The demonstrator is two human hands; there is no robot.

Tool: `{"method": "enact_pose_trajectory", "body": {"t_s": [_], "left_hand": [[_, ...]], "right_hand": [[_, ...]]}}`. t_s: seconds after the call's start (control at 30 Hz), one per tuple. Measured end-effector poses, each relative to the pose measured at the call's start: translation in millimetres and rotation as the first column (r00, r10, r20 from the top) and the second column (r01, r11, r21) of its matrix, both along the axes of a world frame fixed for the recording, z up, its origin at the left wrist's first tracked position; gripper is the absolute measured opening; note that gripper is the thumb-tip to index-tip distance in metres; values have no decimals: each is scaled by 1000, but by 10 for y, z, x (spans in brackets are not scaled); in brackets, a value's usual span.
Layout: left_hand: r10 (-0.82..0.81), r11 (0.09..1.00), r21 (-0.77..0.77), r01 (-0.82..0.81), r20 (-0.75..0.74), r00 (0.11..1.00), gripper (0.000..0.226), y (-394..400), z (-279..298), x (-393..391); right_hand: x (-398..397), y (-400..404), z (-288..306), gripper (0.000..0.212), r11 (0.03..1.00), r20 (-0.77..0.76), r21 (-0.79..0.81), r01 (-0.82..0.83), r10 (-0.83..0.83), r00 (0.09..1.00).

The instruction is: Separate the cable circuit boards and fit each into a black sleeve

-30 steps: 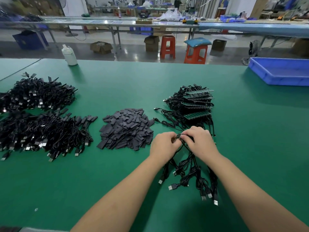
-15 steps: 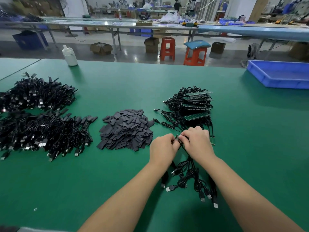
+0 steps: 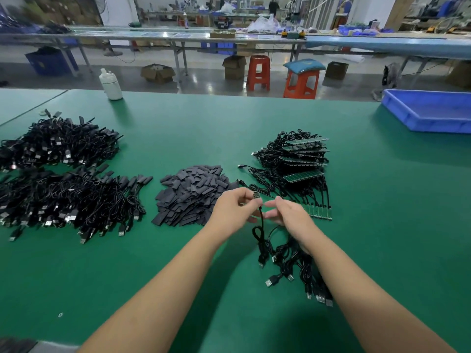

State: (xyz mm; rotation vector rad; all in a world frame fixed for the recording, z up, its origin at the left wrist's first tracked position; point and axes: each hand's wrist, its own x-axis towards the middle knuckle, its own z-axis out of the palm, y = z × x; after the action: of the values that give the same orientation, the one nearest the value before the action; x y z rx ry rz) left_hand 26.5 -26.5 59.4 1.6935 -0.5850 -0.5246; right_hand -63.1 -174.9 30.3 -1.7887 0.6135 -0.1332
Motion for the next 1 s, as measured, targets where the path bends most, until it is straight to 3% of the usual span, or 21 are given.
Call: {"method": "enact_pose_trajectory", "body": {"t_s": [0.07,0.13,0.27,0.4,0.47,0.5,0.57,0.63,0.67,0.73,0.87,1.0], "left_hand": [[-9,995,104,-7,156,988,18,53,2,31],[6,990,140,-33,192,981,25,129,-23,62],[73,995,76,-69,-56,996,25,309,-149,101],[92,996,46,-82,-306,948,13,440,-334,129],[107,994,65,-90,-338,935,13,499,-442,166],[128,989,113,-100,-279,952,16,531,-494,199],[194,936,295,-193,26,981,18,634,-596,318],[247,824,417,-384,345,905,15,807,-668,487],[274,774,430,-464,433,859,14,906,-704,584],[300,701,451,-552,516,803,21,1110,-808,787],[234,593,600,-537,510,828,40,1396,-988,1003],[201,558,625,-546,537,820,33,1504,-1031,1088]], "right_hand": [[5,146,-41,44,962,44,264,-63,53,998],[2,268,-103,42,945,86,309,-104,81,993],[64,437,-202,26,956,130,286,-71,35,991],[144,619,-275,22,980,75,201,11,-27,997],[184,695,-309,17,988,32,141,61,-66,997],[201,723,-336,17,988,17,128,82,-85,996],[220,774,-387,19,986,-17,131,103,-102,995],[233,823,-433,19,984,-57,152,95,-87,995],[233,846,-458,19,982,-70,168,86,-75,995],[212,879,-509,16,977,-55,199,74,-64,996],[114,829,-630,15,982,-38,165,93,-88,995],[101,839,-680,16,983,-29,148,105,-102,994]]}}
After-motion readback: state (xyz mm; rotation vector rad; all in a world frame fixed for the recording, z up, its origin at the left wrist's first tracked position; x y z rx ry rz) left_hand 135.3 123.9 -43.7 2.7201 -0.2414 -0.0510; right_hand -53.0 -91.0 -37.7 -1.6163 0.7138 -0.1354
